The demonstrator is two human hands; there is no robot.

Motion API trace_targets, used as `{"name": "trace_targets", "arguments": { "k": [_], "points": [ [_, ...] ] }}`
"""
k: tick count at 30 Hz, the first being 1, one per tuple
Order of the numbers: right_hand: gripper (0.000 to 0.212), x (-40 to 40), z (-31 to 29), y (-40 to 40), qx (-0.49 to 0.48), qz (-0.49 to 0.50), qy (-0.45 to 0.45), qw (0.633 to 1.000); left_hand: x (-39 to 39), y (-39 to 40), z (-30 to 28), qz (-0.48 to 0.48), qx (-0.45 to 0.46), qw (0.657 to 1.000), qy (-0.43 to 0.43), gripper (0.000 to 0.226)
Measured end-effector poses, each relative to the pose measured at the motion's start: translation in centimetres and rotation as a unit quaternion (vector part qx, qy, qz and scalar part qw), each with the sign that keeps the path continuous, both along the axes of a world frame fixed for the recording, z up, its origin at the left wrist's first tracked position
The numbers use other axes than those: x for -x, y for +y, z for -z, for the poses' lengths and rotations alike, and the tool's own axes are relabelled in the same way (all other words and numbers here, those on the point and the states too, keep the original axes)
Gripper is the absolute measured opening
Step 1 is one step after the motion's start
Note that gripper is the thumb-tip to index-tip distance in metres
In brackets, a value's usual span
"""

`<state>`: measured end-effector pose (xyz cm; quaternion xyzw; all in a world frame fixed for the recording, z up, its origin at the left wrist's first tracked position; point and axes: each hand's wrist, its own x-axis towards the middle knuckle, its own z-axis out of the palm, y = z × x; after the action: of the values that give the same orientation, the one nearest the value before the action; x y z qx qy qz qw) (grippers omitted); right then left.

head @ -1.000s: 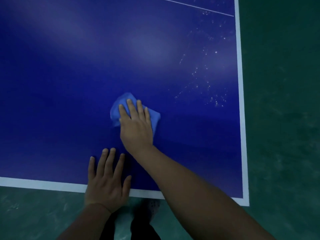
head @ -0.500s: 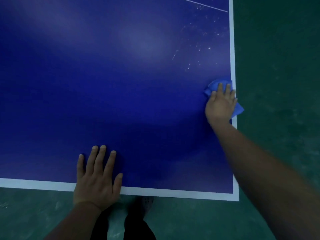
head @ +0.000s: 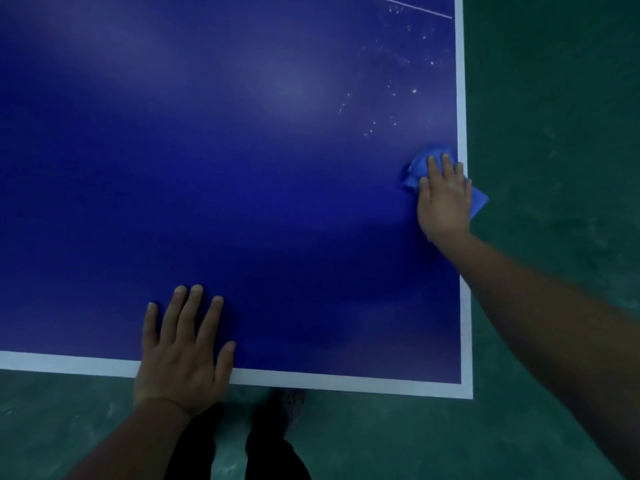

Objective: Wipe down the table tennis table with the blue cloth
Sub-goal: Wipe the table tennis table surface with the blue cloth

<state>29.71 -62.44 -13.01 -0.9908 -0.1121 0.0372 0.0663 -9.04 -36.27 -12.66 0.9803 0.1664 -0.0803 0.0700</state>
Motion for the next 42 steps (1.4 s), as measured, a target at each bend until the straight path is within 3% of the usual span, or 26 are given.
{"name": "trace_targets", "arguments": {
  "k": [4, 9, 12, 17, 22, 26, 28, 32, 33, 38, 42],
  "points": [
    [0.052, 9.7, 0.4, -3.0, 0.009, -0.004, -0.020, 1.000, 0.2, -0.2, 0.1, 0.001, -0.003, 1.000, -0.020, 0.075],
    [0.053, 22.2, 0.0, -7.5, 0.011, -0.028, 0.026, 0.999, 0.1, 0.0, 0.1, -0.003, 0.005, 1.000, -0.027, 0.080],
    [0.054, 18.3, 0.0, -7.2, 0.007, -0.029, 0.016, 0.999, 0.0, -0.1, 0.0, -0.001, -0.002, 1.000, -0.031, 0.076],
    [0.048, 12.2, 0.4, -5.2, -0.004, 0.069, 0.010, 0.998, 0.1, -0.2, 0.0, -0.002, -0.012, 1.000, -0.026, 0.073],
    [0.051, 21.8, 0.4, -6.6, 0.010, 0.094, -0.002, 0.995, 0.1, -0.3, 0.1, -0.003, -0.015, 1.000, -0.025, 0.072],
    [0.055, 26.5, 0.3, -2.9, -0.005, 0.106, 0.030, 0.994, 0.3, -0.1, 0.1, 0.004, -0.013, 1.000, -0.010, 0.073],
    [0.054, 25.9, 0.1, 0.4, -0.023, 0.077, 0.021, 0.997, 0.5, -0.1, 0.2, 0.006, -0.007, 1.000, -0.013, 0.073],
    [0.053, 21.2, 0.5, 2.8, -0.021, -0.117, 0.032, 0.992, -0.1, -0.1, -0.7, -0.016, 0.038, 0.998, -0.048, 0.070],
    [0.054, 19.2, 0.7, 1.9, -0.014, -0.112, 0.024, 0.993, -0.6, 0.2, -1.0, -0.016, 0.051, 0.997, -0.060, 0.069],
    [0.055, 11.0, 0.3, -2.3, -0.003, 0.107, 0.014, 0.994, -8.3, 2.5, -1.5, 0.003, 0.073, 0.990, -0.118, 0.061],
    [0.052, 12.1, 0.1, -1.1, -0.011, 0.122, -0.011, 0.992, -16.7, 2.7, -0.9, 0.004, 0.082, 0.993, -0.087, 0.066]
  ]
}}
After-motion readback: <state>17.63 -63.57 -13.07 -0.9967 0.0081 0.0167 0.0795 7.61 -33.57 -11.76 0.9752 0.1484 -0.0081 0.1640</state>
